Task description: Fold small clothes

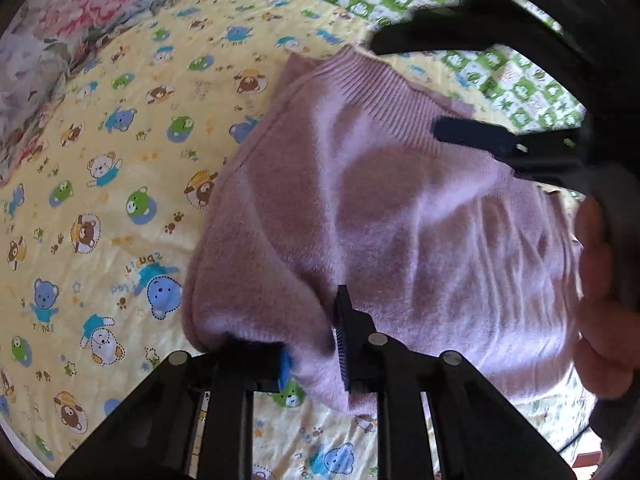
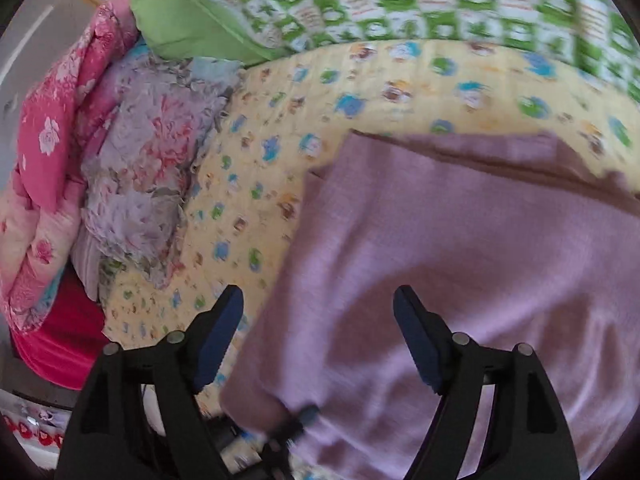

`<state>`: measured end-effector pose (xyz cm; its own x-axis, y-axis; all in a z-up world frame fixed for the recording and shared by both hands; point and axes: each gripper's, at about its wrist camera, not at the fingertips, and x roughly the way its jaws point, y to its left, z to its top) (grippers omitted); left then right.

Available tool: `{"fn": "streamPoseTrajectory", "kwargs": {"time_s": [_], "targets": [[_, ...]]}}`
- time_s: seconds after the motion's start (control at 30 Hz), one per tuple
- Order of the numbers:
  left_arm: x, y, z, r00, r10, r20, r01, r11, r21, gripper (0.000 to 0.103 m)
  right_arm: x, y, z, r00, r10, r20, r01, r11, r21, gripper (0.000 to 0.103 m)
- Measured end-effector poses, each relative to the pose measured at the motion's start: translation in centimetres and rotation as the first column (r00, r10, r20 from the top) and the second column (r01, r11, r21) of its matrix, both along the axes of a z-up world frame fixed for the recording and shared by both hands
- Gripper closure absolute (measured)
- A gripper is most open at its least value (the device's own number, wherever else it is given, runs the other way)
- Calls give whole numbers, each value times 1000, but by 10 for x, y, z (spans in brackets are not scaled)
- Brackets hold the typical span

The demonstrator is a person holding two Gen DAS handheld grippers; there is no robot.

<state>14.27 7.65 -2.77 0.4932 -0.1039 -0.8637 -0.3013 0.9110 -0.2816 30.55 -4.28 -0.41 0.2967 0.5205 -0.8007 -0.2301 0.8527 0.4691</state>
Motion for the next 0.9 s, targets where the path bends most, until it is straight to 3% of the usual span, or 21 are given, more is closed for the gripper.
{"fn": "streamPoseTrajectory", "kwargs": {"time_s": [0.17,0.27,0.37,0.47,0.57,0.67,0.8,0.9], "targets": [[1,-11,26,994,-70,83,69,997,22,92,-16,-74,1,982,-190,4,188,977,98,25],[6,-40,51,974,-167,155,159,986,58,93,-26,-129,-4,958,-284,-22,285,952,113,25],[11,-86,73,925,-310,221,289,950,119,97,-38,-192,-3,922,-382,-59,386,909,159,25],[13,-148,80,846,-475,244,442,879,178,97,-51,-241,10,899,-435,-52,437,880,187,25],[15,-204,48,774,-608,176,559,787,259,97,-54,-262,14,904,-422,-65,427,888,173,25],[12,-225,15,743,-663,94,614,731,299,96,-45,-247,16,952,-301,-51,305,945,118,22],[6,-220,2,738,-671,74,618,716,324,96,-24,-220,4,979,-206,-9,206,979,6,18],[10,-213,0,739,-670,66,623,717,313,96,-2,-206,-16,981,-184,-54,186,982,35,18]]}}
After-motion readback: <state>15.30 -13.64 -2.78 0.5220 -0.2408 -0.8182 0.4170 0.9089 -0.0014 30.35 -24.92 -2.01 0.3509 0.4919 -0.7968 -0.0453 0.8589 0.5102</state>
